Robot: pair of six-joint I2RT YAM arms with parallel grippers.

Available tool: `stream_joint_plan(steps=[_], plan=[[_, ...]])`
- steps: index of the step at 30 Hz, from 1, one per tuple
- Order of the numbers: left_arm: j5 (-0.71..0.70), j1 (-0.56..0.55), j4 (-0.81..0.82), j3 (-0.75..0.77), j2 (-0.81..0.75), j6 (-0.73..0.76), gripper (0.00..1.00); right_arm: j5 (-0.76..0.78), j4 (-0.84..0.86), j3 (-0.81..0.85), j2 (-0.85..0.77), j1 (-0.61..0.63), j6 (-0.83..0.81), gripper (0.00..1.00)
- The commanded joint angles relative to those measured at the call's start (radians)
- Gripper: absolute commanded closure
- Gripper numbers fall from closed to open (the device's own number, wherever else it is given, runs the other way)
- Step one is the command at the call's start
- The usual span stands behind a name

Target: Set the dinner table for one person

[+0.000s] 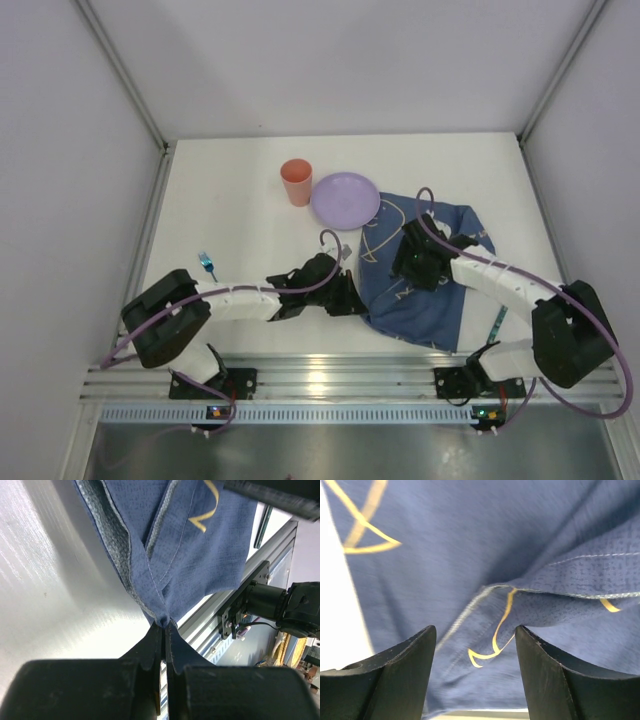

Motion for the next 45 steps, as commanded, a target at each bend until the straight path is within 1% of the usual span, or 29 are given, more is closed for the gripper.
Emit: stream_joint_plan(steps=[1,8,15,18,21,22,23,24,28,29,32,34,37,38,39,40,41,42,43,44,45], plan=[[0.031,-0.002,0.026,0.034,0.006,0.020,1.00,0.019,0.033,0.092,0.028,-0.005,-0.032,0.35],[0.036,-0.001,0.026,0.037,0.020,0.027,1.00,0.036,0.007,0.133,0.115,-0.008,-0.058,0.37],[0.057,-0.001,0.032,0.057,0.050,0.038,1.00,0.111,-0.080,0.140,0.218,-0.013,-0.111,0.43],[0.067,0.001,0.044,0.063,0.067,0.038,1.00,0.123,-0.067,0.106,0.235,-0.013,-0.115,0.53],[0.073,0.005,0.049,0.068,0.078,0.037,1.00,0.126,-0.048,0.094,0.252,-0.012,-0.129,0.79],[0.073,0.007,0.049,0.069,0.078,0.034,1.00,0.126,-0.050,0.092,0.252,-0.013,-0.129,0.92],[0.073,0.010,0.046,0.069,0.080,0.034,1.00,0.128,-0.054,0.091,0.244,-0.013,-0.130,0.97],[0.071,0.013,0.041,0.071,0.078,0.034,1.00,0.131,-0.059,0.091,0.226,-0.013,-0.130,1.00],[0.054,0.024,0.011,0.080,0.087,0.031,1.00,0.165,-0.126,0.124,0.152,-0.013,-0.144,1.00],[0.056,0.024,0.004,0.088,0.099,0.031,1.00,0.172,-0.143,0.155,0.139,-0.013,-0.150,1.00],[0.047,0.024,-0.022,0.097,0.104,0.029,1.00,0.211,-0.235,0.236,0.062,-0.036,-0.189,1.00],[0.018,0.024,-0.066,0.086,0.075,0.029,1.00,0.253,-0.312,0.278,0.024,-0.056,-0.219,1.00],[-0.083,0.028,-0.161,0.051,-0.015,0.026,1.00,0.325,-0.401,0.331,-0.073,-0.132,-0.271,1.00],[-0.126,0.034,-0.176,0.036,-0.038,0.021,1.00,0.341,-0.415,0.330,-0.129,-0.192,-0.287,1.00],[-0.140,0.038,-0.186,0.017,-0.087,0.008,1.00,0.367,-0.427,0.327,-0.160,-0.229,-0.320,1.00],[-0.153,0.042,-0.193,-0.022,-0.109,-0.003,1.00,0.372,-0.441,0.316,-0.190,-0.272,-0.342,1.00],[-0.163,0.045,-0.197,-0.042,-0.132,-0.012,1.00,0.373,-0.441,0.281,-0.251,-0.359,-0.359,1.00],[-0.179,0.045,-0.198,-0.059,-0.150,-0.026,1.00,0.370,-0.441,0.261,-0.280,-0.399,-0.383,1.00],[-0.180,0.045,-0.200,-0.087,-0.178,-0.035,1.00,0.373,-0.436,0.237,-0.309,-0.439,-0.390,1.00],[-0.185,0.045,-0.204,-0.098,-0.189,-0.048,1.00,0.361,-0.438,0.189,-0.355,-0.517,-0.375,1.00],[-0.185,0.045,-0.206,-0.105,-0.199,-0.055,1.00,0.379,-0.445,0.174,-0.369,-0.518,-0.358,1.00]])
